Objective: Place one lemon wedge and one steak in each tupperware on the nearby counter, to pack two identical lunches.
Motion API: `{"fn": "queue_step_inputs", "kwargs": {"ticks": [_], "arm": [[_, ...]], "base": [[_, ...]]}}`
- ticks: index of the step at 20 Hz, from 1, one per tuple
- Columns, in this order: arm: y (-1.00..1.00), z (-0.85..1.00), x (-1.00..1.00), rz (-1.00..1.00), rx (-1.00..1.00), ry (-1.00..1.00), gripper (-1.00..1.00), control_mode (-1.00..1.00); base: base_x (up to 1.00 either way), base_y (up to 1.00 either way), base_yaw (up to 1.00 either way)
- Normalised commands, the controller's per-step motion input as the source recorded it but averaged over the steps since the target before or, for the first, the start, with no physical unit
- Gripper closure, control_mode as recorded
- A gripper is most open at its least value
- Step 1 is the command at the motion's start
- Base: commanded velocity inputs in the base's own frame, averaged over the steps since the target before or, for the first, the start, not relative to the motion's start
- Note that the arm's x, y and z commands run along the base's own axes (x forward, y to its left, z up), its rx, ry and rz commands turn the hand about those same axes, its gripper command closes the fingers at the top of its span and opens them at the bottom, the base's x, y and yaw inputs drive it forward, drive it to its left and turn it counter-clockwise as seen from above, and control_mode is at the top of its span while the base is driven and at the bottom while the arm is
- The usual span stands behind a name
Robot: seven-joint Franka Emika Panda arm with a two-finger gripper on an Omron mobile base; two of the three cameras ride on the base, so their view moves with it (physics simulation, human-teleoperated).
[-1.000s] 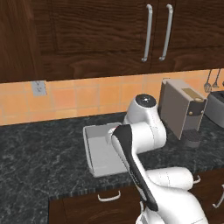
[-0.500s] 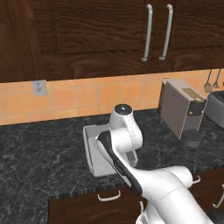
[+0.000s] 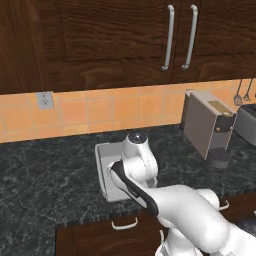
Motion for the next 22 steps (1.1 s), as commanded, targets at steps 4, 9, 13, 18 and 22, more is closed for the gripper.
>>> {"fn": "queue_step_inputs", "kwargs": {"ticks": [4,9,13,18,22], "arm": [[0.00,-0.43,0.30,0.00,0.00,0.01,1.00,-1.00],[0.03,-0.33,0.16,0.00,0.00,0.03,1.00,-1.00],[0.09,-0.19,0.02,0.00,0.00,0.03,-1.00,-1.00],[0.02,0.17,0.00,0.00,0.00,-0.06,-1.00,-1.00],[0.00,0.43,-0.03,0.00,0.00,-0.10,-1.00,-1.00]], "base": [[0.00,0.00,0.00],[0.00,0.00,0.00],[0.00,0.00,0.00],[0.00,0.00,0.00],[0.00,0.00,0.00]]}}
